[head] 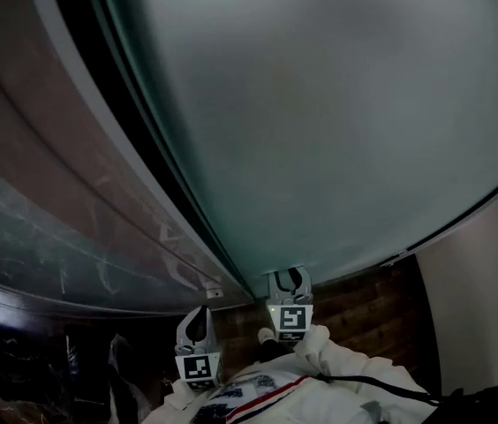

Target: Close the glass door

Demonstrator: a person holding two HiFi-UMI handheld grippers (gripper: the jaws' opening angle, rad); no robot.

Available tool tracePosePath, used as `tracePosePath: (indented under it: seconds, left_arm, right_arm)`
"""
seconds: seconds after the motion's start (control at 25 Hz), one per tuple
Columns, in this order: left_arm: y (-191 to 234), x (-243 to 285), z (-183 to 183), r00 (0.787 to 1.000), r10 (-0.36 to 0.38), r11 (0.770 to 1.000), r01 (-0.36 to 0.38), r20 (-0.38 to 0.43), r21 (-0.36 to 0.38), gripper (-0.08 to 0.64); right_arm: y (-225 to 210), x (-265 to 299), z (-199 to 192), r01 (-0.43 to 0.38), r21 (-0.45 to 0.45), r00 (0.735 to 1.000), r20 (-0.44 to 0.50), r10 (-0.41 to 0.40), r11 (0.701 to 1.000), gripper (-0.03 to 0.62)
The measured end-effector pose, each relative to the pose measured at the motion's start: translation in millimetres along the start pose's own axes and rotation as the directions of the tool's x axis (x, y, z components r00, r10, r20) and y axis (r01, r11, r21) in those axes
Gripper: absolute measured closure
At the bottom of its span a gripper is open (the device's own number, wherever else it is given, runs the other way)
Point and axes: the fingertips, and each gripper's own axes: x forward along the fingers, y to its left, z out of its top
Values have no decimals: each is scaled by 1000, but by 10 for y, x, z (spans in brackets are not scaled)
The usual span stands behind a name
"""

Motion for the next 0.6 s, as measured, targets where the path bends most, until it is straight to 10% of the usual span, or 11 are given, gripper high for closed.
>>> tracePosePath:
  seconds: [0.6]
  left_arm:
    - [-321, -636, -274, 994, -109, 994, 109, 9, -2, 558]
  right_arm:
    - [-120, -845, 84, 44, 84, 999, -13, -43, 995, 388]
